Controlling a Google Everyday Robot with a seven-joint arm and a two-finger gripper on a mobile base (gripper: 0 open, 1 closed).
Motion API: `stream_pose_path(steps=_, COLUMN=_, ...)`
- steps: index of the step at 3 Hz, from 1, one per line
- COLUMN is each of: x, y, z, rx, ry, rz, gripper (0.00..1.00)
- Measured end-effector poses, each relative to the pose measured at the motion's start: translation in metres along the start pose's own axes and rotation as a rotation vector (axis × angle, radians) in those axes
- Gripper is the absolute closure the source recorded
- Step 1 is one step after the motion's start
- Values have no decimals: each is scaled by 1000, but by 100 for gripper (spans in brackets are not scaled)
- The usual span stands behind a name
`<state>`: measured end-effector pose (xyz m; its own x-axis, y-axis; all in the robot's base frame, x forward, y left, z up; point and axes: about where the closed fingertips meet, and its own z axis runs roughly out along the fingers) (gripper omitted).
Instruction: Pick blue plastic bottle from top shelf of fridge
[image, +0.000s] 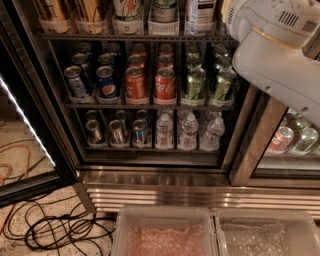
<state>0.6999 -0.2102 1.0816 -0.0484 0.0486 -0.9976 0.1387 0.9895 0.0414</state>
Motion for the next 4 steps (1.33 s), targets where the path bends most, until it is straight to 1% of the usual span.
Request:
stream_pose_path(steps=2, x=-3, y=1, z=20, rx=-7, ry=-21, rz=9, gripper=40)
stream_pose_path(steps=4, x=4, y=1, z=42, rx=-15, ry=-24, rz=16, gripper=41)
